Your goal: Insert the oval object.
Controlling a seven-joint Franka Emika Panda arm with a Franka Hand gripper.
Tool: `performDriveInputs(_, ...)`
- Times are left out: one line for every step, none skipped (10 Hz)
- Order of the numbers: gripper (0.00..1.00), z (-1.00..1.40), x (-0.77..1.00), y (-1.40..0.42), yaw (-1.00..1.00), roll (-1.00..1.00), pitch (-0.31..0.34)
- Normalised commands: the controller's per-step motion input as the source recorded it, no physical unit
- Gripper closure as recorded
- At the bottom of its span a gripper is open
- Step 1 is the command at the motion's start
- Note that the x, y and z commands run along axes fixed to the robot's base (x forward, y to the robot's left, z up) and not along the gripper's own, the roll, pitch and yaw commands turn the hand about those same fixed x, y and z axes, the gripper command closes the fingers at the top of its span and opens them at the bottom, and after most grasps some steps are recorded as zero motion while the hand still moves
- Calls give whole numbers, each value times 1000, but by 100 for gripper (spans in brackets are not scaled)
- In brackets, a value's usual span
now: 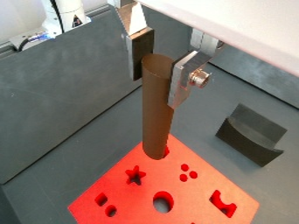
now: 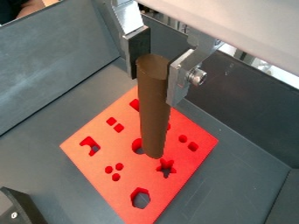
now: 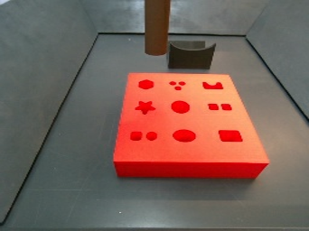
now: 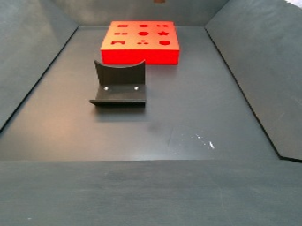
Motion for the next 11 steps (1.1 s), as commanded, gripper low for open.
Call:
performDriveInputs(100, -20, 6, 0, 0, 0, 0)
performDriveInputs(100, -100, 3, -91, 0, 0, 0)
performDriveInputs(100, 0, 266, -440, 0, 89, 27)
performDriveInputs(100, 14, 409, -614, 0, 223, 97)
performDriveInputs(100, 0, 446, -654, 0, 193, 80)
performDriveInputs(100, 0, 449, -657, 0, 153, 59)
performDriveInputs(100, 0, 466, -646, 0, 159, 56)
performDriveInputs(100, 0, 489, -649, 0, 171, 59)
performDriveInputs(100, 0, 549, -634, 0, 181, 76)
performDriveInputs(100, 0, 514, -609, 0, 174, 60)
performDriveInputs(100, -43, 514, -549, 0, 131, 34)
